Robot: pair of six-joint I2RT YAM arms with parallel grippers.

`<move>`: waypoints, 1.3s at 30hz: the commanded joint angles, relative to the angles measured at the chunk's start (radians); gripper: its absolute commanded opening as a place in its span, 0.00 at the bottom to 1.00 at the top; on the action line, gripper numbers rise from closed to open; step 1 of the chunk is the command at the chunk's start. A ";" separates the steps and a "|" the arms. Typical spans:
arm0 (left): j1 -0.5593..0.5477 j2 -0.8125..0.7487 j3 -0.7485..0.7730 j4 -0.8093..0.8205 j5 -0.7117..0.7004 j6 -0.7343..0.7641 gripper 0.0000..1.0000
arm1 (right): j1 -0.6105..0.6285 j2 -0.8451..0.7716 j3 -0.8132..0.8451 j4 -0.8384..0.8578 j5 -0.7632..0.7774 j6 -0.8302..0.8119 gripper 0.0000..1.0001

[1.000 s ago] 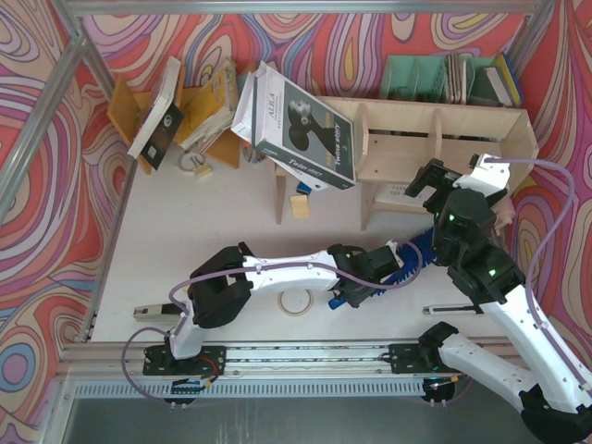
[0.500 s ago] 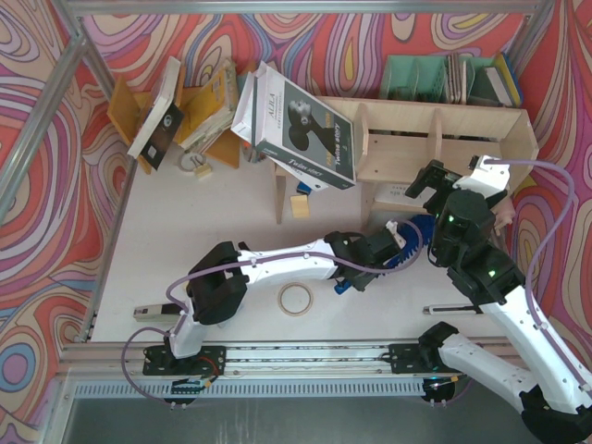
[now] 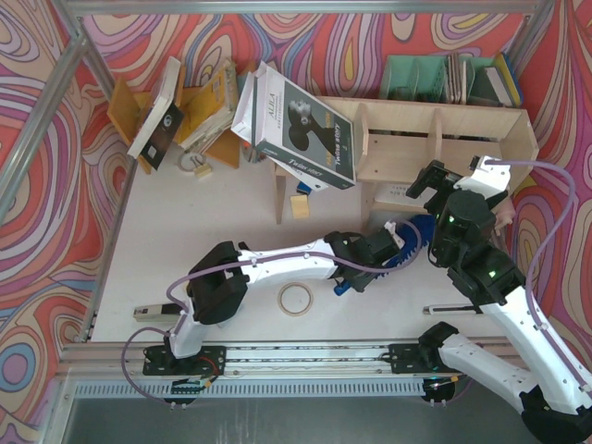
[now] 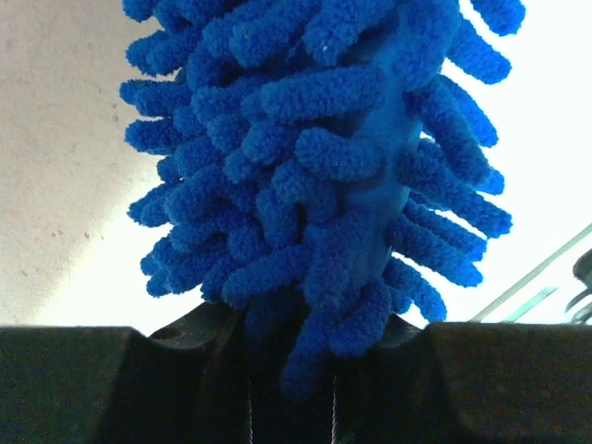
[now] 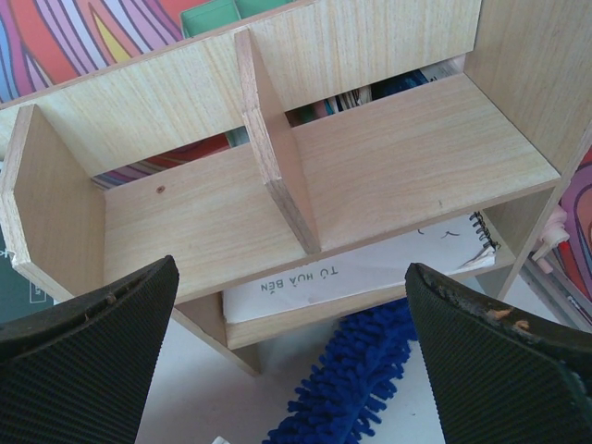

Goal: Dust the bookshelf with a duster

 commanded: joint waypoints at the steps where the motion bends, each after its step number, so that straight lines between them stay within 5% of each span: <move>1: 0.000 -0.074 -0.073 -0.006 -0.059 -0.056 0.00 | 0.000 -0.010 -0.012 0.023 0.022 -0.004 0.99; 19: -0.007 -0.554 -0.594 0.104 -0.248 -0.303 0.00 | 0.001 0.016 0.005 0.033 0.009 -0.005 0.99; 39: -0.009 -0.414 -0.554 -0.025 -0.145 -0.342 0.00 | 0.001 0.003 0.012 0.024 0.017 -0.006 0.99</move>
